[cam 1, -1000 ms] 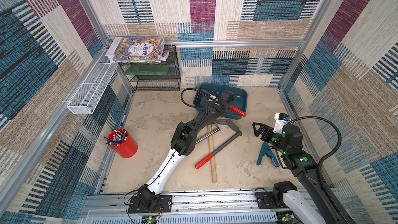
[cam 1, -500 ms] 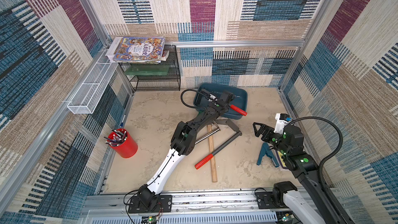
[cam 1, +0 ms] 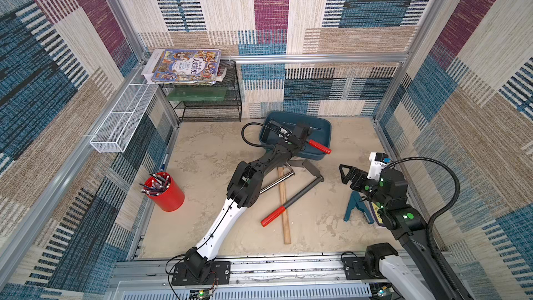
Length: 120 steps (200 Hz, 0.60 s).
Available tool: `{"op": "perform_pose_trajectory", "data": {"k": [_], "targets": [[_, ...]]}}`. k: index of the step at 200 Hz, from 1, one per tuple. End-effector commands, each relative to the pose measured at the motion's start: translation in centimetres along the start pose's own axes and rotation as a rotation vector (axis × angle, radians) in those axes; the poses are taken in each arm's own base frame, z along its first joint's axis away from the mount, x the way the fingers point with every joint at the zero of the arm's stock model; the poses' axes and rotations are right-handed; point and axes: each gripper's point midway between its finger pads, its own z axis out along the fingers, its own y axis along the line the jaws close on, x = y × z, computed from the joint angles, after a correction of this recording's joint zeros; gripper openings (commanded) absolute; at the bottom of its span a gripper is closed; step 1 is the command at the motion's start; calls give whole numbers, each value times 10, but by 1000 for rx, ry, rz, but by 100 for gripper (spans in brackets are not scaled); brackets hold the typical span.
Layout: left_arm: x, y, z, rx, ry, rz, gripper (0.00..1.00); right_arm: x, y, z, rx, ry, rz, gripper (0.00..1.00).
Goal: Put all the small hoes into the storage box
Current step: Place the hoe in the storage box.
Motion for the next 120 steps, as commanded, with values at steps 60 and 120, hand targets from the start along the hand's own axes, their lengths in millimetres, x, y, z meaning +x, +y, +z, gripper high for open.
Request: {"op": "perform_pose_trajectory", "data": {"k": [60, 120], "targets": [[-5, 46, 4, -158, -14, -7, 30, -2, -1, -1, 4, -18, -15, 96], [-7, 42, 2, -151, -19, 6, 31, -1, -2, -1, 4, -16, -13, 96]]}}
